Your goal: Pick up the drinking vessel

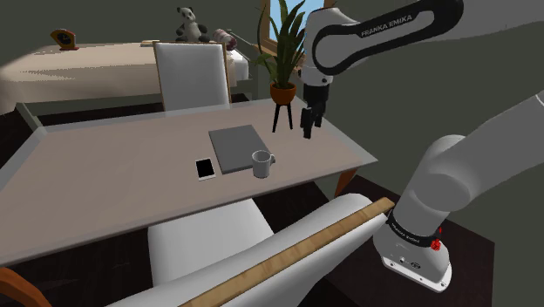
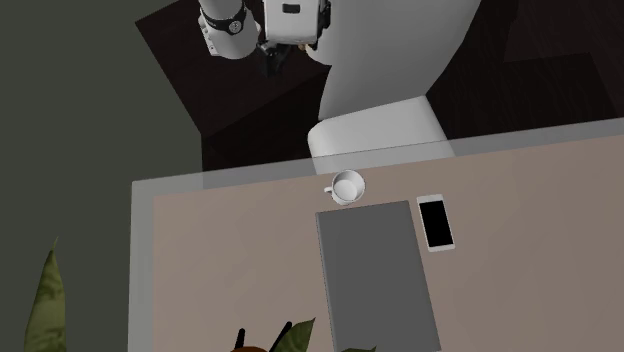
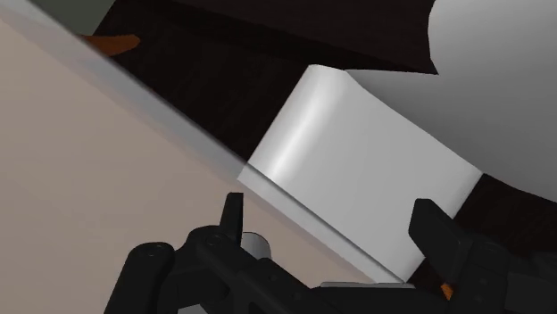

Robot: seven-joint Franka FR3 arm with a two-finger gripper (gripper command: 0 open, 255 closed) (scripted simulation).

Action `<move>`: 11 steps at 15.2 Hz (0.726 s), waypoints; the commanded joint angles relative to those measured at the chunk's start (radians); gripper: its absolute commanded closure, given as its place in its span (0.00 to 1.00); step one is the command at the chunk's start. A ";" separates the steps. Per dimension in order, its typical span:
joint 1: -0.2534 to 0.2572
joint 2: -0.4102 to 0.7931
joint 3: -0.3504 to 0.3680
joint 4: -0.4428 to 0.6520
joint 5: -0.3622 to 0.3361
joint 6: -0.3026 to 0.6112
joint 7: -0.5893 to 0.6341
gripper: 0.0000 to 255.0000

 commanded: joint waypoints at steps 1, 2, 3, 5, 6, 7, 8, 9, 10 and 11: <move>0.002 0.070 0.007 0.005 -0.004 0.075 0.003 0.00; 0.002 0.107 0.010 0.010 -0.006 0.110 0.005 0.00; 0.003 0.144 0.014 0.017 -0.009 0.145 0.007 0.00; 0.003 0.220 0.020 0.036 -0.017 0.210 0.012 0.00; 0.003 0.259 0.023 0.047 -0.022 0.241 0.015 0.00; 0.004 0.299 0.026 0.060 -0.027 0.271 0.019 0.00; 0.004 0.338 0.029 0.075 -0.033 0.299 0.023 0.00; 0.004 0.378 0.031 0.091 -0.039 0.327 0.027 0.00; 0.004 0.417 0.034 0.108 -0.046 0.353 0.032 0.00; 0.005 0.457 0.035 0.127 -0.054 0.378 0.037 0.00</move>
